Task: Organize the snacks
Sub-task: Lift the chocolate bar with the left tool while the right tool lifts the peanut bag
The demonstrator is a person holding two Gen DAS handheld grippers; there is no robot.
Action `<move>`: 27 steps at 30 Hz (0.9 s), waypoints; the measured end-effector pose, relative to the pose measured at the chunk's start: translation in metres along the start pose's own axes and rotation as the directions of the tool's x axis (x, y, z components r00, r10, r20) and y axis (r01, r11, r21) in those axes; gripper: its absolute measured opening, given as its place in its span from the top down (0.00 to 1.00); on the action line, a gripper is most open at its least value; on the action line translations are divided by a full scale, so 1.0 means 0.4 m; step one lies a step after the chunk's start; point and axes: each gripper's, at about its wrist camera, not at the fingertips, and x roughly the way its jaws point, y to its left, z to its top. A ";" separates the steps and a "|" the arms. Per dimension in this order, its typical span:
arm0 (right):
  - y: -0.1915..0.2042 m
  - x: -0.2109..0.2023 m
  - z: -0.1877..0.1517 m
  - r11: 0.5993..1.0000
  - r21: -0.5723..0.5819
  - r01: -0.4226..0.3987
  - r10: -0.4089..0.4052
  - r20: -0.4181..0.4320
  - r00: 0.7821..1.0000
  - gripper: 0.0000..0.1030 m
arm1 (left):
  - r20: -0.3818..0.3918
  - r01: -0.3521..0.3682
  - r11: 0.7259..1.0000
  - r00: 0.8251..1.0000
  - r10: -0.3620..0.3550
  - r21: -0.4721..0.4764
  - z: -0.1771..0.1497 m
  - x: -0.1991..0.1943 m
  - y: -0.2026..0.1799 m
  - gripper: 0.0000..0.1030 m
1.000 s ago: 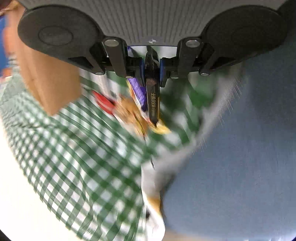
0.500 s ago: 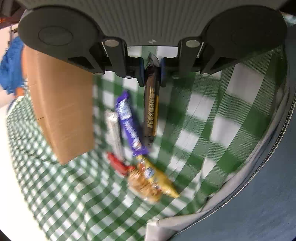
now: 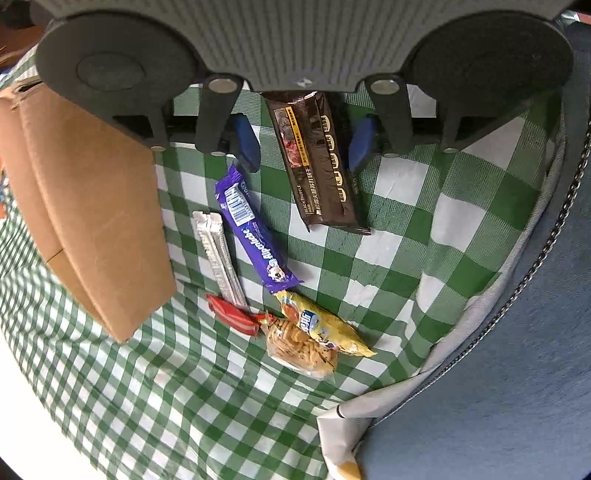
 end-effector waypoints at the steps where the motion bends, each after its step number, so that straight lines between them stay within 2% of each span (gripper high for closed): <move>1: 0.002 -0.002 -0.001 1.000 -0.001 0.001 -0.001 -0.001 1.000 0.14 | 0.006 -0.020 0.999 1.000 0.020 0.026 -0.002 0.007 -0.010 0.43; 5: 0.003 0.004 0.000 1.000 -0.004 0.003 -0.003 -0.012 1.000 0.12 | 0.028 -0.089 0.988 0.996 0.086 0.127 -0.016 0.028 -0.045 0.43; 8: -0.003 0.006 0.002 1.000 0.008 -0.002 0.002 -0.016 1.000 0.12 | 0.029 -0.101 0.984 0.995 0.098 0.145 -0.021 0.036 -0.048 0.44; 9: -0.004 0.006 0.001 1.000 0.012 -0.002 0.002 -0.017 1.000 0.12 | 0.030 -0.102 0.984 0.995 0.098 0.143 -0.021 0.037 -0.047 0.46; 10: -0.004 0.006 0.001 1.000 0.013 -0.001 0.001 -0.017 1.000 0.12 | 0.030 -0.102 0.985 0.995 0.098 0.140 -0.020 0.037 -0.046 0.53; 13: -0.003 0.005 0.000 1.000 0.012 0.006 -0.005 -0.017 1.000 0.12 | 0.027 -0.088 0.987 0.996 0.085 0.135 -0.018 0.034 -0.041 0.58; 19: 0.001 -0.003 -0.001 1.000 0.009 0.014 -0.014 -0.003 1.000 0.16 | -0.010 0.009 0.997 1.000 -0.008 0.077 -0.017 0.018 -0.028 0.64; 23: -0.003 -0.007 0.001 0.999 0.019 0.033 -0.033 0.005 0.999 0.17 | -0.088 0.127 0.992 0.988 -0.129 -0.025 -0.020 0.027 -0.004 0.65; 27: -0.004 -0.005 -0.003 0.999 0.020 0.045 -0.045 -0.008 0.999 0.17 | -0.116 0.152 0.987 0.981 -0.157 -0.047 -0.025 0.032 -0.004 0.69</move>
